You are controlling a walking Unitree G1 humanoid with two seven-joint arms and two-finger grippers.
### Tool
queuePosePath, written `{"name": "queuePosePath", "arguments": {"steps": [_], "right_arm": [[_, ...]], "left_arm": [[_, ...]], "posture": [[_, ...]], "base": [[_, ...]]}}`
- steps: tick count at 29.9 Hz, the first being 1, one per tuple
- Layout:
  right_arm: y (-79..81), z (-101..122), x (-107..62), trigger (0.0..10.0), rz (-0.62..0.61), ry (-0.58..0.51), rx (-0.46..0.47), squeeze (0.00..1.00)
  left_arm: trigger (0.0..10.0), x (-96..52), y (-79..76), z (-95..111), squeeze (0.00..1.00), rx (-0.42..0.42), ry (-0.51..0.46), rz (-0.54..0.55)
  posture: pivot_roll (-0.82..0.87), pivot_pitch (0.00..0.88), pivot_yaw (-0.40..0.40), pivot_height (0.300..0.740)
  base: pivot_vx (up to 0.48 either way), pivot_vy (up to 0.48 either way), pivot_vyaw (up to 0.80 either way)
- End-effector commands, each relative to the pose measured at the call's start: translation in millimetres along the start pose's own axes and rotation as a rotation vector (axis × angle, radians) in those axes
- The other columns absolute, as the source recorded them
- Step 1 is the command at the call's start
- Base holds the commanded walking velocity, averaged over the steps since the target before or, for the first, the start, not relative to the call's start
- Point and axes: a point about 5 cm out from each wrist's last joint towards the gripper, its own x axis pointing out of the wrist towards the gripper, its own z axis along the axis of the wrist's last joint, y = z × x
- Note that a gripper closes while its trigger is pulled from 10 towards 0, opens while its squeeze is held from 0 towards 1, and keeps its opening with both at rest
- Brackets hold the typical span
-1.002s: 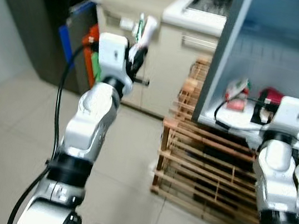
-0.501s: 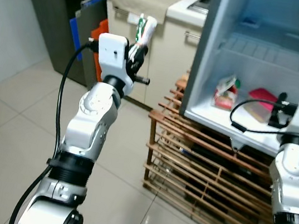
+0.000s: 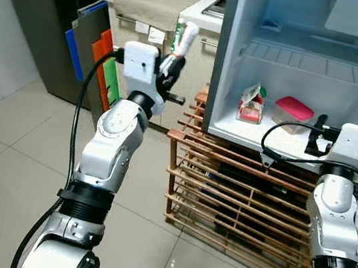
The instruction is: Restocking fridge
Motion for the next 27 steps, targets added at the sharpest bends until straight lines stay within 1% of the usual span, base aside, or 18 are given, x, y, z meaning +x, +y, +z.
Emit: {"name": "queuePosePath", "arguments": {"steps": [1, 3, 4, 5, 6, 8, 9, 10, 11, 12, 14, 17, 23, 24, 27], "right_arm": [[8.4, 8, -1.6, 10.0, 0.029, -0.034, 0.022, 0.0], [14.6, 14, -4.8, 10.0, 0.059, -0.056, 0.054, 0.0], [14.6, 14, -4.8, 10.0, 0.059, -0.056, 0.054, 0.0], [21.8, 21, -14.1, 10.0, 0.119, -0.083, 0.081, 0.0], [21.8, 21, -14.1, 10.0, 0.119, -0.083, 0.081, 0.0], [26.1, 20, -26.4, 10.0, 0.17, -0.075, 0.085, 0.0], [26.8, 17, -32.9, 10.0, 0.19, -0.062, 0.082, 0.0], [26.8, 17, -32.9, 10.0, 0.19, -0.062, 0.082, 0.0], [26.1, 13, -39.1, 10.0, 0.201, -0.047, 0.08, 0.0], [26.1, 13, -39.1, 10.0, 0.201, -0.047, 0.08, 0.0], [21.9, 6, -47.9, 10.0, 0.197, -0.013, 0.078, 0.0], [18.0, 5, -50.9, 10.0, 0.192, -0.009, 0.071, 0.0], [15.9, 9, -54.1, 10.0, 0.207, -0.018, 0.056, 0.0], [16.5, 11, -54.0, 10.0, 0.214, -0.024, 0.054, 0.0], [17.8, 11, -53.7, 10.0, 0.226, -0.022, 0.052, 0.0]], "left_arm": [[10.0, -1.4, -1.0, 4, 0.0, 0.005, -0.009, -0.022], [10.0, -1.2, -2.6, 4, 0.0, 0.005, -0.006, -0.034], [10.0, -1.2, -2.6, 4, 0.0, 0.005, -0.006, -0.034], [10.0, -0.9, -3.7, 3, 0.0, 0.005, -0.002, -0.042], [10.0, -0.9, -3.7, 3, 0.0, 0.005, -0.002, -0.042], [10.0, -0.8, -4.4, 3, 0.0, 0.006, 0.002, -0.049], [10.0, -0.5, -5.5, 2, 0.0, 0.004, 0.004, -0.057], [10.0, -0.5, -5.5, 2, 0.0, 0.004, 0.004, -0.057], [10.0, 0.2, -6.9, 1, 0.0, 0.001, 0.007, -0.063], [10.0, 0.2, -6.9, 1, 0.0, 0.001, 0.007, -0.063], [10.0, 3.3, -9.7, 0, 0.0, -0.014, 0.009, -0.076], [10.0, 7.5, -12.8, 1, 0.0, -0.017, 0.001, -0.099], [10.0, 14.0, -15.2, 3, 0.0, -0.02, -0.012, -0.127], [10.0, 15.3, -16.7, 3, 0.0, -0.024, -0.018, -0.142], [10.0, 15.9, -18.1, 3, 0.0, -0.029, -0.02, -0.16]], "posture": [[-0.15, 0.0, 0.062, 0.711], [-0.15, 0.0, 0.057, 0.711], [-0.15, 0.0, 0.057, 0.711], [-0.14, 0.0, 0.055, 0.711], [-0.14, 0.0, 0.055, 0.711], [-0.14, 0.0, 0.055, 0.711], [-0.15, 0.0, 0.049, 0.711], [-0.15, 0.0, 0.049, 0.711], [-0.16, 0.0, 0.046, 0.711], [-0.16, 0.0, 0.046, 0.711], [-0.16, 0.0, 0.046, 0.711], [-0.16, 0.0, 0.046, 0.711], [-0.16, 0.0, 0.046, 0.711], [-0.19, 0.0, 0.056, 0.711], [-0.19, 0.0, 0.056, 0.711]], "base": [[0.0, 0.0, 0.0], [0.0, 0.0, 0.0], [0.0, 0.0, 0.0], [0.0, 0.0, 0.0], [0.0, 0.0, 0.0], [0.0, 0.0, 0.0], [0.0, 0.0, 0.0], [0.0, 0.0, 0.0], [0.0, 0.0, 0.0], [0.0, 0.0, 0.0], [0.0, 0.0, 0.0], [0.0, 0.0, 0.0], [0.366, -0.307, 0.0], [0.431, 0.0, 0.0], [0.439, 0.0, 0.0]]}}
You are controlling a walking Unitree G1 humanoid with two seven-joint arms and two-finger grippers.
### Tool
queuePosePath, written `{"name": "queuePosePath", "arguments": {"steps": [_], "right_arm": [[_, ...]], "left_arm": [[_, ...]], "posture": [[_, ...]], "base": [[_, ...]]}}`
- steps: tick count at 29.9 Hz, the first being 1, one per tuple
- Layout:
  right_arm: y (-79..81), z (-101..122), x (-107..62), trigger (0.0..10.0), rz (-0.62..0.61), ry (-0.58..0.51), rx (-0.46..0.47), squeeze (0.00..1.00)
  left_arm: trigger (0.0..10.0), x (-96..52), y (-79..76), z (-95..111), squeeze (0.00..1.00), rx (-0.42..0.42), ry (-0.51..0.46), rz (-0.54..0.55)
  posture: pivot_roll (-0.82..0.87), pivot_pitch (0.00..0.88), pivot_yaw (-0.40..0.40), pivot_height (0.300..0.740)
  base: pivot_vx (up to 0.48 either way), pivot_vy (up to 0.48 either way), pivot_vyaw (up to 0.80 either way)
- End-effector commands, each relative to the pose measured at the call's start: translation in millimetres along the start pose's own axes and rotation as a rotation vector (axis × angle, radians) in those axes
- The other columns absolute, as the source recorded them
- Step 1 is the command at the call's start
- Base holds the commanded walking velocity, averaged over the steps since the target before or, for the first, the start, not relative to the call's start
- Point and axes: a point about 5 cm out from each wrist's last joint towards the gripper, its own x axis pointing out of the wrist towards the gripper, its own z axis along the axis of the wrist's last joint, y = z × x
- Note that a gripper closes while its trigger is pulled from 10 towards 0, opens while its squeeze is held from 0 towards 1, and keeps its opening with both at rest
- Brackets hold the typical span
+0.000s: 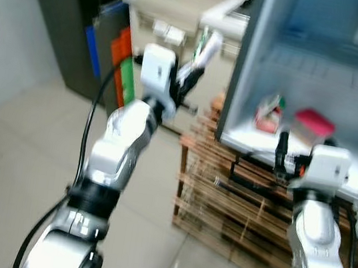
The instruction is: Restocking fridge
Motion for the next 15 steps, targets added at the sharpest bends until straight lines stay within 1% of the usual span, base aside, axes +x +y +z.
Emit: {"name": "queuePosePath", "arguments": {"steps": [1, 2, 5, 10, 13, 15], "right_arm": [[-1.2, 3.2, 1.2, 10.0, 0.006, -0.006, -0.011, 0.0], [-1.0, 2.5, 1.3, 10.0, 0.014, -0.002, -0.013, 0.0], [-1.2, 1.9, 1.8, 10.0, 0.02, 0.0, -0.018, 0.0], [0.1, 2.3, 3.7, 10.0, 0.028, 0.006, -0.019, 0.0], [5.0, 3.7, 3.9, 10.0, 0.054, 0.002, -0.017, 0.0], [6.4, 3.5, 3.4, 10.0, 0.064, 0.003, -0.018, 0.0]], "left_arm": [[10.0, 4.6, -4.8, 4.4, 0.0, -0.001, -0.017, -0.037], [10.0, 4.5, -5.9, 5.2, 0.0, 0.013, -0.023, -0.054], [10.0, 4.2, -6.5, 4.3, 0.0, 0.021, -0.018, -0.066], [10.0, 4.0, -4.8, 1.7, 0.0, 0.016, -0.011, -0.053], [10.0, 3.3, -3.8, -0.2, 0.0, 0.021, -0.007, -0.049], [10.0, 3.2, -3.7, -0.8, 0.0, 0.022, -0.005, -0.048]], "posture": [[-0.19, 0.0, 0.056, 0.711], [-0.19, 0.0, 0.052, 0.711], [-0.19, 0.0, 0.05, 0.711], [-0.18, 0.0, 0.048, 0.711], [-0.18, 0.0, 0.044, 0.711], [-0.18, 0.0, 0.044, 0.711]], "base": [[0.442, 0.0, 0.0], [0.442, 0.0, 0.0], [0.442, 0.0, 0.0], [0.0, 0.0, 0.0], [0.0, 0.0, 0.0], [0.0, 0.0, -0.77]]}}
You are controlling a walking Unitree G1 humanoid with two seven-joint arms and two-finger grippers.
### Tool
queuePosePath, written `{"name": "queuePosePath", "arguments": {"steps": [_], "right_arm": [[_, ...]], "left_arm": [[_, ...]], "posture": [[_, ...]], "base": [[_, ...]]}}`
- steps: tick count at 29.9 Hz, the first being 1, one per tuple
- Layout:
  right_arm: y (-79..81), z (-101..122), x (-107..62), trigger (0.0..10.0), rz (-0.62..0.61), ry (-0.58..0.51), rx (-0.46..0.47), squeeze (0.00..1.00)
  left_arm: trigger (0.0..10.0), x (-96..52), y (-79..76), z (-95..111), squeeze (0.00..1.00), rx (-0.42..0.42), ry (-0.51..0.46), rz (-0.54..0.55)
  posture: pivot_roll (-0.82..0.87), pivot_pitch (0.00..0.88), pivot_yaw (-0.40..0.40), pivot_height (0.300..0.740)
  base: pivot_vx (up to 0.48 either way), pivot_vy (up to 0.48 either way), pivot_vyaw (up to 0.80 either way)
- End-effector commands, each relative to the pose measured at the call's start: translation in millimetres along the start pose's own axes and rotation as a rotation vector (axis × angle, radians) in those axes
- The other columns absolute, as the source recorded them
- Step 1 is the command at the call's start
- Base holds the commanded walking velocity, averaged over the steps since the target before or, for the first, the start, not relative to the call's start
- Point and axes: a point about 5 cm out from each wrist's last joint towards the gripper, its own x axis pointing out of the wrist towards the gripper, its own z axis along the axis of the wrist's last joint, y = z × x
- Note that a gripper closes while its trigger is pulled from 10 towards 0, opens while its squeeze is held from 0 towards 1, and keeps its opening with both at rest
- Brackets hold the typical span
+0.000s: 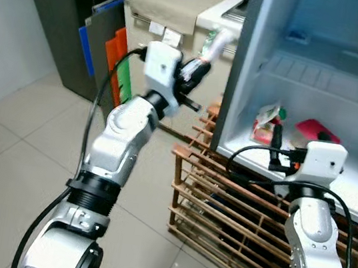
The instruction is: Restocking fridge
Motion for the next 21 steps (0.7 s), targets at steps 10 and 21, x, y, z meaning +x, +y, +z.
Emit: {"name": "queuePosePath", "arguments": {"steps": [10, 21], "right_arm": [[-3.3, 0, -1.5, 10.0, -0.001, 0.01, -0.012, 0.0], [-4.2, 0, -2.7, 10.0, -0.012, 0.001, -0.004, 0.0]], "left_arm": [[10.0, 3.1, -9.3, 4, 0.0, 0.009, -0.019, -0.047], [10.0, 0.1, -14.2, -1, 0.0, -0.03, 0.001, -0.046]], "posture": [[-0.18, 0.0, 0.043, 0.711], [-0.19, 0.0, 0.045, 0.711]], "base": [[0.0, 0.0, -0.77], [0.0, 0.0, -0.6]]}}
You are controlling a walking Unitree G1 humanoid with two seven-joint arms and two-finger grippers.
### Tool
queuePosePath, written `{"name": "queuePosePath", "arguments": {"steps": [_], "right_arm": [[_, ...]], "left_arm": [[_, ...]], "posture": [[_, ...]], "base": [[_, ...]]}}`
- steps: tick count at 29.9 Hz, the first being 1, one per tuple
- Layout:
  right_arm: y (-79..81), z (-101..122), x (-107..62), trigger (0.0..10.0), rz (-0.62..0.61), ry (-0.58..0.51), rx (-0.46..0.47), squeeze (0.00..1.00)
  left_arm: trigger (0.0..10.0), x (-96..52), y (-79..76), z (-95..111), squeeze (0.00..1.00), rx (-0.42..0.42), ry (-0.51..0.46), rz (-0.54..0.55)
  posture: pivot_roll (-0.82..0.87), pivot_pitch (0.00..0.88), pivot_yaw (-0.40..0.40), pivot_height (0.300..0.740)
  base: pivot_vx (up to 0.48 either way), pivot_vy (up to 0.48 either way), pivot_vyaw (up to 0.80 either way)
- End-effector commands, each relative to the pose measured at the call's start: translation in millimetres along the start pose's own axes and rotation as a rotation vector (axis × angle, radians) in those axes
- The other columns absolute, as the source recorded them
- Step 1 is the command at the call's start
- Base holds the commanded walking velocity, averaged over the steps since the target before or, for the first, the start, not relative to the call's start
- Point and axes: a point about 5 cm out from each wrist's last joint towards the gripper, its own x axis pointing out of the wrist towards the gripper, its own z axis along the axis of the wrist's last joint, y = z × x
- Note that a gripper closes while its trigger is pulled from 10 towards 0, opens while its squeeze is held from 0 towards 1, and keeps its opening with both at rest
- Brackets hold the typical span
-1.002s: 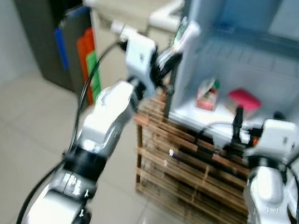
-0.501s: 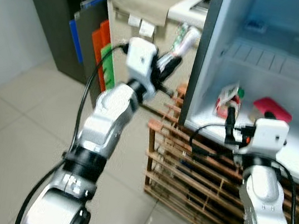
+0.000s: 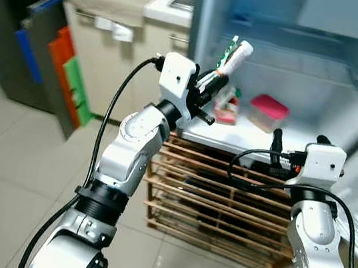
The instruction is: Restocking fridge
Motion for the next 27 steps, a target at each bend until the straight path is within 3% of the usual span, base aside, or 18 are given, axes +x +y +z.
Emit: {"name": "queuePosePath", "arguments": {"steps": [1, 5, 19, 27], "right_arm": [[1.6, 5.1, 1.1, 10.0, 0.004, -0.025, 0.001, 0.0], [2.5, 5.8, 1.5, 10.0, 0.009, -0.031, 0.001, 0.0], [5.6, 5.7, 0.2, 10.0, 0.026, -0.041, -0.009, 0.0], [7.5, 3.7, -0.1, 10.0, 0.034, -0.04, -0.014, 0.0]], "left_arm": [[10.0, -1.2, 11.1, 3.5, 0.0, -0.02, -0.007, 0.052], [10.0, 0.4, 14.2, 2.4, 0.0, -0.003, 0.009, 0.075], [10.0, 8.1, 10.1, 5.8, 0.0, 0.014, 0.002, 0.021], [10.0, 5.4, 10.8, 1.6, 0.0, 0.003, 0.016, 0.036]], "posture": [[-0.19, 0.0, 0.045, 0.711], [-0.19, 0.0, 0.045, 0.711], [-0.19, 0.0, 0.053, 0.711], [-0.2, 0.0, 0.057, 0.711]], "base": [[0.0, 0.0, 0.0], [0.08, 0.0, 0.0], [0.421, 0.0, 0.0], [0.0, 0.0, 0.0]]}}
